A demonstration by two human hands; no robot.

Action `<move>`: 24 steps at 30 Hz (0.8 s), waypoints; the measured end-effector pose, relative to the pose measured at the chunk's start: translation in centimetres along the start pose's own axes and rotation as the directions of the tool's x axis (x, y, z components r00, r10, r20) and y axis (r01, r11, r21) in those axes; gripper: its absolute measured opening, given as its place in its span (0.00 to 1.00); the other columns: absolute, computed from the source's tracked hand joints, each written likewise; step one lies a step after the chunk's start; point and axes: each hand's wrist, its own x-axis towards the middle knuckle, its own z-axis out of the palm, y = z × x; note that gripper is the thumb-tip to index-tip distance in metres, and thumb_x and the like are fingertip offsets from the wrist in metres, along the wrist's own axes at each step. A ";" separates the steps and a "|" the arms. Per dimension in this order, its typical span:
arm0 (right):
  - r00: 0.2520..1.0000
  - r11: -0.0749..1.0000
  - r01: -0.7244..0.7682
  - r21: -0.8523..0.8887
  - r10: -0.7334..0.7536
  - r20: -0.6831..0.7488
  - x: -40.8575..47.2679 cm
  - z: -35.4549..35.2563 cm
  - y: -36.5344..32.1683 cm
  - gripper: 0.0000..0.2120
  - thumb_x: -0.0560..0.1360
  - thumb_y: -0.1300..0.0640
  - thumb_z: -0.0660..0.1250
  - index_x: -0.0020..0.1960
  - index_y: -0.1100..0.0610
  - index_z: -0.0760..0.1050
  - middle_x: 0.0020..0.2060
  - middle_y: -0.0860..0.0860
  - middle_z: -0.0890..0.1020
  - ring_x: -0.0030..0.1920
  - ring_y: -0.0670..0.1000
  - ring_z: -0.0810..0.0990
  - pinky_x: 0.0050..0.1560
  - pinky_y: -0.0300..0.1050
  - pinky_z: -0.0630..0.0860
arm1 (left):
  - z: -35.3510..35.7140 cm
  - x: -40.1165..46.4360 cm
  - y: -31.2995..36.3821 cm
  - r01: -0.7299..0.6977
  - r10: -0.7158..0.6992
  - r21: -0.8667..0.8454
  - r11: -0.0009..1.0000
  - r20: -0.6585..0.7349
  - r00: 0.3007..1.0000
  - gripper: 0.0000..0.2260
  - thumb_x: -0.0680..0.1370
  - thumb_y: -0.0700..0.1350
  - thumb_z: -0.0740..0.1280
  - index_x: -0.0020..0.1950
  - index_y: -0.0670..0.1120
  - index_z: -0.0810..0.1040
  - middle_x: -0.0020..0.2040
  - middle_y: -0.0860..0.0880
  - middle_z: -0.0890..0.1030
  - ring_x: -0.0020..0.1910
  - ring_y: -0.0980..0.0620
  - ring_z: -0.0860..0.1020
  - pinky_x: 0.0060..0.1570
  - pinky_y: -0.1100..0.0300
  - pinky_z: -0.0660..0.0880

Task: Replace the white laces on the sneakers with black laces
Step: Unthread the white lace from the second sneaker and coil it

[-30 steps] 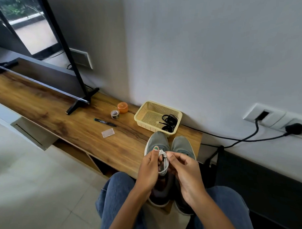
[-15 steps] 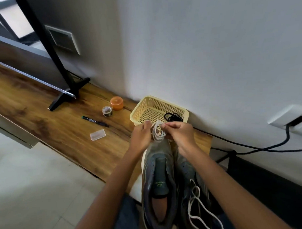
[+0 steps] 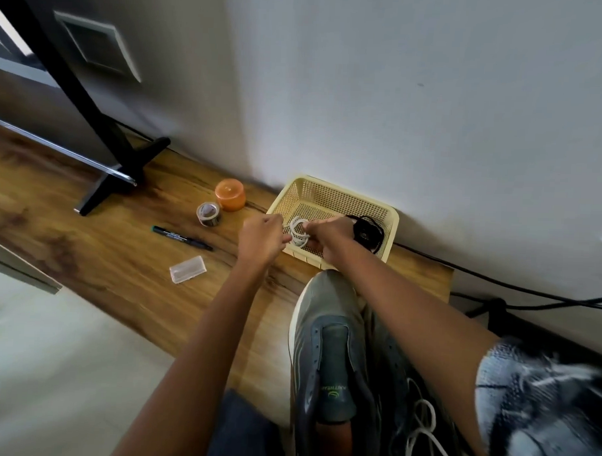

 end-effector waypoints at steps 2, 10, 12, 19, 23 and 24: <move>1.000 1.000 -0.015 0.016 0.014 0.010 0.4 0.4 0.1 0.06 0.72 0.71 0.70 0.45 0.68 0.72 0.45 0.63 0.80 0.33 0.52 0.79 0.23 0.40 0.78 | 0.0 -0.1 -0.6 -0.047 0.047 0.001 0.999 -0.070 0.996 0.12 0.81 0.42 0.59 0.38 0.50 0.75 0.42 0.50 0.81 0.41 0.53 0.81 0.48 0.53 0.76; 0.998 0.968 0.005 -0.251 0.009 0.055 1.0 1.2 -0.1 0.09 0.76 0.71 0.63 0.55 0.73 0.74 0.48 0.65 0.82 0.30 0.53 0.77 0.38 0.47 0.79 | 0.5 -1.4 -2.0 -0.098 0.103 0.036 0.995 -0.177 0.979 0.15 0.79 0.39 0.58 0.60 0.46 0.80 0.51 0.48 0.83 0.45 0.53 0.79 0.52 0.54 0.75; 0.999 0.934 0.048 -0.354 -0.041 0.027 0.9 1.0 -0.1 0.08 0.77 0.69 0.64 0.54 0.72 0.76 0.45 0.64 0.82 0.32 0.55 0.78 0.43 0.51 0.80 | 0.6 -1.7 -1.9 -0.100 0.107 0.053 0.994 -0.162 0.981 0.16 0.79 0.38 0.57 0.62 0.46 0.79 0.50 0.51 0.82 0.44 0.57 0.77 0.53 0.57 0.74; 0.983 0.849 0.166 -0.502 -0.182 0.017 -0.7 -1.3 -0.3 0.10 0.79 0.68 0.60 0.53 0.69 0.78 0.47 0.63 0.83 0.37 0.55 0.81 0.48 0.54 0.81 | 0.4 -2.6 -2.4 -0.124 0.133 0.083 0.989 -0.105 0.986 0.18 0.75 0.45 0.59 0.63 0.48 0.79 0.57 0.50 0.82 0.55 0.51 0.80 0.59 0.47 0.76; 0.940 0.812 0.321 -0.488 -0.334 0.063 -3.6 -3.9 -0.7 0.12 0.76 0.70 0.59 0.47 0.61 0.80 0.50 0.55 0.82 0.45 0.54 0.82 0.50 0.53 0.81 | 0.5 -5.1 -2.3 -0.150 0.162 0.113 0.982 -0.107 0.981 0.17 0.79 0.40 0.59 0.66 0.47 0.76 0.57 0.53 0.80 0.42 0.60 0.77 0.45 0.63 0.75; 0.933 0.819 0.344 -0.460 -0.351 0.074 -4.6 -4.6 -0.8 0.12 0.76 0.69 0.58 0.45 0.60 0.79 0.47 0.54 0.82 0.42 0.53 0.81 0.48 0.52 0.80 | 0.6 -6.1 -2.4 -0.166 0.180 0.134 0.977 -0.097 0.979 0.17 0.80 0.40 0.59 0.67 0.47 0.75 0.59 0.52 0.79 0.45 0.58 0.77 0.47 0.61 0.75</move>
